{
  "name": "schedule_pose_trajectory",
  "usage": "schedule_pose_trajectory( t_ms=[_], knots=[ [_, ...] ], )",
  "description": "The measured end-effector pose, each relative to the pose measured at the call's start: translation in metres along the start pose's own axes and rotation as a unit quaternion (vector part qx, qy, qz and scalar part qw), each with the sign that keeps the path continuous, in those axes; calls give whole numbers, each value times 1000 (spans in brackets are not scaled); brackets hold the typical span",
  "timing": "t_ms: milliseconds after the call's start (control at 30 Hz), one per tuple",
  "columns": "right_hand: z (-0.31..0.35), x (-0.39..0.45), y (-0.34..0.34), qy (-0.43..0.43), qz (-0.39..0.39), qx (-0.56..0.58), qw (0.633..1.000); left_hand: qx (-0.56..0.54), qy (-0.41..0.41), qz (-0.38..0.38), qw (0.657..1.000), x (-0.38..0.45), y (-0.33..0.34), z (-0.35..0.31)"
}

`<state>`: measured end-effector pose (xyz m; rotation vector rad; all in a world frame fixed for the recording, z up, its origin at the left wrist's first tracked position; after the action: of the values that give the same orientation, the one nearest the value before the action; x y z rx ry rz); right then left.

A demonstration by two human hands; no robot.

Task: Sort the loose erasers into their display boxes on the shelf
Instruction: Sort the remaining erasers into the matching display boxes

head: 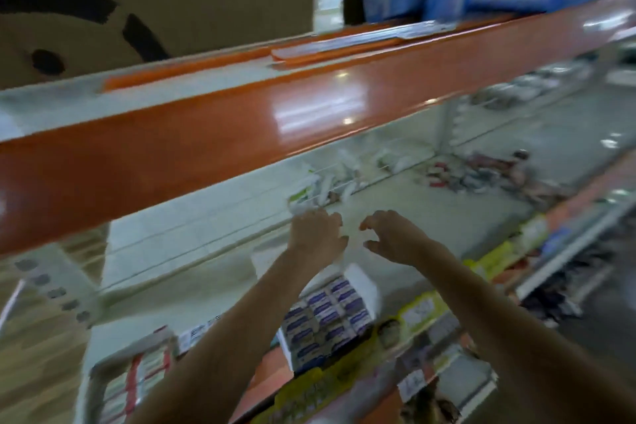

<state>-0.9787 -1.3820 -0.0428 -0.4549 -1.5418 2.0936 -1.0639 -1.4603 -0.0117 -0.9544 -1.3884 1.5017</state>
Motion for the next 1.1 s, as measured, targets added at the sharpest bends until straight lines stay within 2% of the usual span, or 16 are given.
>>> schedule_pose_trajectory(
  t_ms=[200, 467, 633, 767, 900, 967, 1100],
  knots=[
    [-104, -46, -16, 147, -7, -29, 989, -51, 100, 44, 993, 46, 10, -90],
    [-231, -66, -44, 201, -19, -29, 979, -59, 146, 50, 986, 107, 23, -198],
    [-309, -60, -70, 191, -38, -18, 981, -70, 139, 40, 987, 159, 36, -247],
    [-361, -46, -86, 175, -55, -28, 983, -63, 110, 24, 992, 193, 39, -261],
    [-379, -32, -90, 129, -36, -51, 990, -58, 79, -18, 995, 214, 35, -262],
    [-387, -27, -96, 121, -65, -33, 990, -67, 69, -11, 995, 225, 36, -265],
    [-390, -23, -96, 84, -72, -47, 993, -49, 64, -15, 997, 241, 37, -267]
  ],
)
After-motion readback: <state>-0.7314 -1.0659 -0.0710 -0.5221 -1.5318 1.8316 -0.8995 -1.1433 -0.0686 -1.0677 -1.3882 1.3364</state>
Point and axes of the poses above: each hand's wrist, its own x-axis towards the middle knuckle, its own y-axis out of the palm, z = x × y, the point moved 8 cm from there along x, towards the middle knuckle, and after that the axes turned 2 degrees about x, right-handed, at the moved point
